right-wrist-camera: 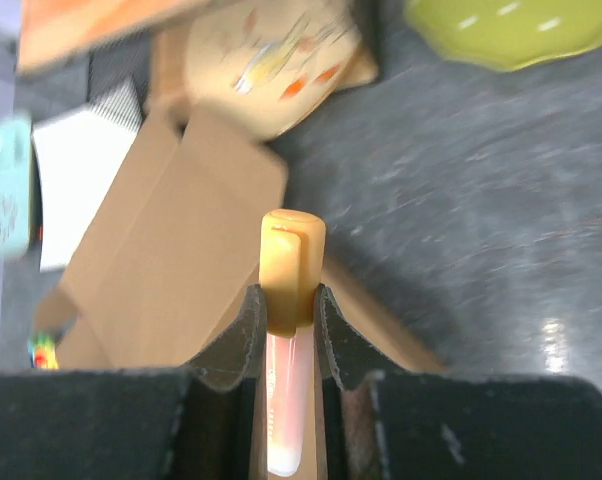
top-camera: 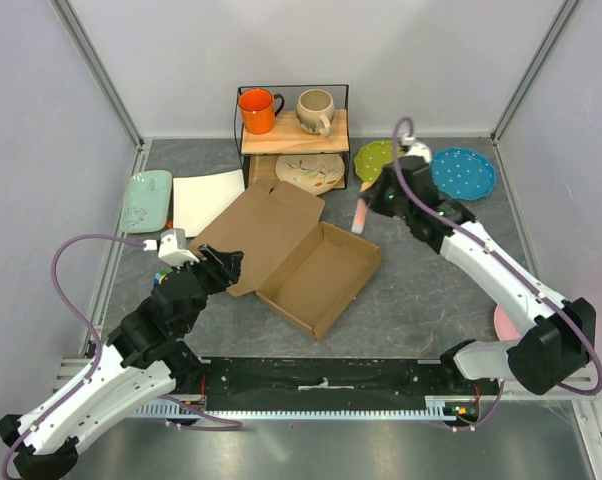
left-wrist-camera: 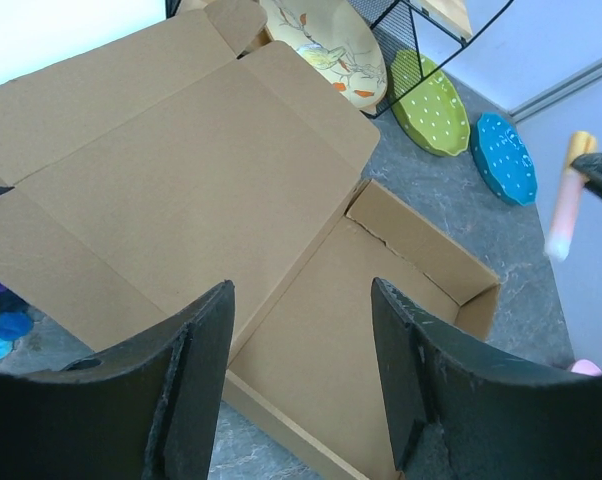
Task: Fold the paper box
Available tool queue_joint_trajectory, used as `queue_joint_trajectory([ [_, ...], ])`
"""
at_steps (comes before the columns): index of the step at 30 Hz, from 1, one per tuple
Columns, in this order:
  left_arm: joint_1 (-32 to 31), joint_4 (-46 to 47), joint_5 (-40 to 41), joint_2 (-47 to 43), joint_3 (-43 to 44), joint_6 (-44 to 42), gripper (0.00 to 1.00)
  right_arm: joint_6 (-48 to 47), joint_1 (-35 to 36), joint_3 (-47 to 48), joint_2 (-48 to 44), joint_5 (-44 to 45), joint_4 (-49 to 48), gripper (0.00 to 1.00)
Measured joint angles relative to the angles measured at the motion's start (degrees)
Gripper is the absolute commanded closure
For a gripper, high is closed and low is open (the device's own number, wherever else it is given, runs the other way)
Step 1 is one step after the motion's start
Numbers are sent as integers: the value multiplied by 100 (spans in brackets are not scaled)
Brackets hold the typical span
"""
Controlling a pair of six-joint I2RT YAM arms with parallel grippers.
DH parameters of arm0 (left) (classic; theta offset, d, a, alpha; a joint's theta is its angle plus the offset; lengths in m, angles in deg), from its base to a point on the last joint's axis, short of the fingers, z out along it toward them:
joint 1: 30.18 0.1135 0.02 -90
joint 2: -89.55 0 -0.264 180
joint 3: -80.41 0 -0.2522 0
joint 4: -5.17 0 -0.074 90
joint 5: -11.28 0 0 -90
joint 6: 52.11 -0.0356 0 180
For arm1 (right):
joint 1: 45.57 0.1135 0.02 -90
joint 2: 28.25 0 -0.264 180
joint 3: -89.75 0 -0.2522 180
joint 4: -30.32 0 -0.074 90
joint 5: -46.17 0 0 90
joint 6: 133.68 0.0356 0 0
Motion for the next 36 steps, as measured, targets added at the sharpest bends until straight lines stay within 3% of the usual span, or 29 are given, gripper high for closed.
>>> queue_joint_trajectory([
  [5, 0, -2, -109, -39, -11, 11, 37, -393, 1137, 2, 326, -302, 160, 87],
  [10, 0, -13, -164, -109, -81, 52, 38, -765, 1591, -37, 876, -479, 455, 85],
  [13, 0, -33, -173, -129, -116, 98, 38, -951, 1764, -59, 1108, -503, 686, 76],
  [14, 0, -39, -173, -131, -122, 114, 38, -999, 1814, -59, 1165, -501, 748, 66],
  [17, 0, -46, -173, -133, -153, 149, 38, -1128, 1945, -59, 1241, -483, 935, 50],
  [19, 0, -50, -175, -133, -168, 157, 38, -1191, 2011, -59, 1235, -461, 1010, 45],
  [23, 0, -50, -175, -120, -177, 175, 37, -1235, 2031, -59, 1167, -306, 1104, 37],
  [29, 0, -52, -177, -72, -192, 238, 37, -1292, 1974, 186, 964, 343, 1266, 33],
  [36, 0, -105, -280, -129, -197, 317, 38, -1591, 1128, 210, 944, 719, 769, 34],
])
